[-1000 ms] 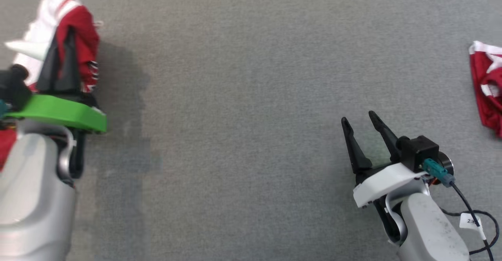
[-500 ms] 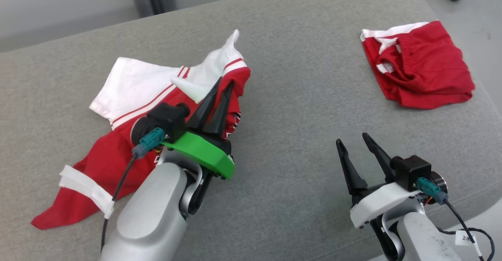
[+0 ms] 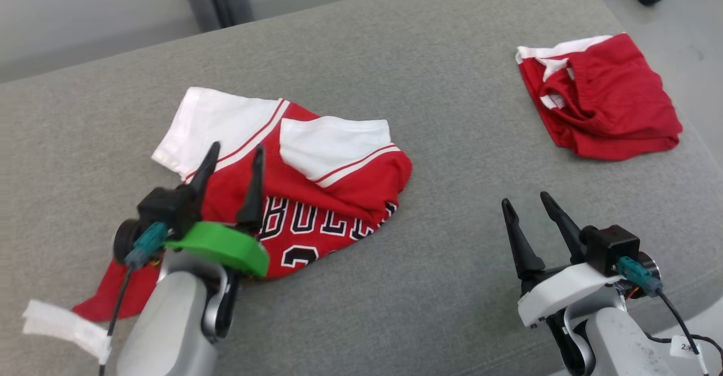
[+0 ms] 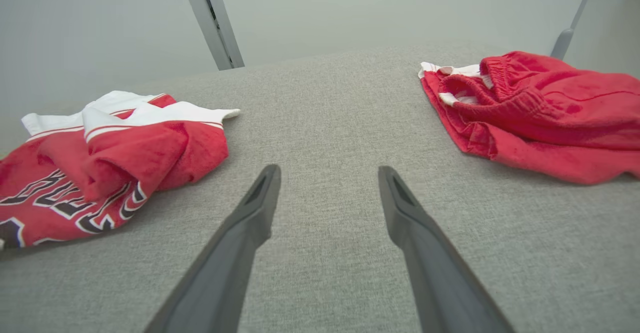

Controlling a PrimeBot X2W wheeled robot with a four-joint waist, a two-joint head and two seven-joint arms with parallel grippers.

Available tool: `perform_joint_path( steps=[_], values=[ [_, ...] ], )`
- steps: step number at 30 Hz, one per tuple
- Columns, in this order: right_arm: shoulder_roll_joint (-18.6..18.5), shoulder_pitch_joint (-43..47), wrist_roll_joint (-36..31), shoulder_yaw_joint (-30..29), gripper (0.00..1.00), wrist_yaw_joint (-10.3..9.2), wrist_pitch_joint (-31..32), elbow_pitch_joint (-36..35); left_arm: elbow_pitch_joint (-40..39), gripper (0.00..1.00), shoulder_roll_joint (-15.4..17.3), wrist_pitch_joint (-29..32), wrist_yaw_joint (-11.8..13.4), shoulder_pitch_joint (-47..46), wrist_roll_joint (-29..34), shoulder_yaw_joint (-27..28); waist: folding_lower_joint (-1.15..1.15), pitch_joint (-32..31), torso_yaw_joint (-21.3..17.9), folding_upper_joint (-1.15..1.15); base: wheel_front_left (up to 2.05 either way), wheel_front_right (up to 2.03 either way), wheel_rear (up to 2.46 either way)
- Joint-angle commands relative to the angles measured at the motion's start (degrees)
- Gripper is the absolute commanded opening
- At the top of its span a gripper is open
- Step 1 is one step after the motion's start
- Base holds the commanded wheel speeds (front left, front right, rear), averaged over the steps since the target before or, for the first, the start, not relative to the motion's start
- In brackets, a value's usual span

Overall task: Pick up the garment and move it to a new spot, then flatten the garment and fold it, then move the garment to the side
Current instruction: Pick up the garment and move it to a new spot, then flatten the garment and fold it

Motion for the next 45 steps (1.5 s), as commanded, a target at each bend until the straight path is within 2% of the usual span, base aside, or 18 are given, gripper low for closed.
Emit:
perform_joint_path(
  steps=[1, 8, 17, 27, 33, 39, 45],
  values=[
    [-0.19, 0.59, -0.25, -0.66, 1.0, -0.09, -0.11, 0.22, -0.79, 1.0, 0.62, -0.17, 0.33, 2.69, 1.35, 2.24, 0.0, -2.19, 5.61, 0.0, 0.0, 0.0, 0.0],
    [-0.23, 2.03, -1.01, -2.12, 1.0, -0.09, -0.11, 1.39, -3.28, 1.0, 0.25, -0.18, 0.4, 14.32, 5.54, 13.87, 0.0, -4.97, 10.52, 0.0, 0.0, 0.0, 0.0],
    [-0.2, 5.07, -1.05, -3.63, 1.0, -0.09, -0.11, 2.58, -5.5, 1.0, -2.51, -0.19, -0.41, 23.87, 9.16, 21.68, 0.0, -7.96, 13.54, 0.0, 0.0, 0.0, 0.0],
    [-0.19, 5.79, -1.06, -2.64, 1.0, -0.09, -0.11, 4.06, -4.68, 1.0, -3.35, -0.19, -0.96, 24.02, 9.98, 22.29, 0.0, -8.93, 13.6, 0.0, 0.0, 0.0, 0.0],
    [-0.19, 2.29, -2.05, 1.53, 1.0, -0.09, -0.11, 5.32, -4.33, 1.0, -3.38, -0.19, -0.96, 22.47, 8.64, 20.73, 0.0, -7.35, 14.68, 0.0, 0.0, 0.0, 0.0],
    [-0.19, -7.68, -3.28, 7.77, 1.0, -0.09, -0.11, 8.25, -4.39, 1.0, -3.37, -0.19, -0.95, 20.04, 6.87, 18.25, 0.0, -3.9, 17.46, 0.0, 0.0, 0.0, 0.0],
    [-0.22, -22.4, -3.36, 13.7, 1.0, -0.09, 0.45, 17.23, -4.04, 1.0, -3.37, -0.19, -0.96, 16.82, 5.08, 15.27, 0.0, 0.11, 21.66, 0.0, 0.0, 0.0, 0.0]
  ],
)
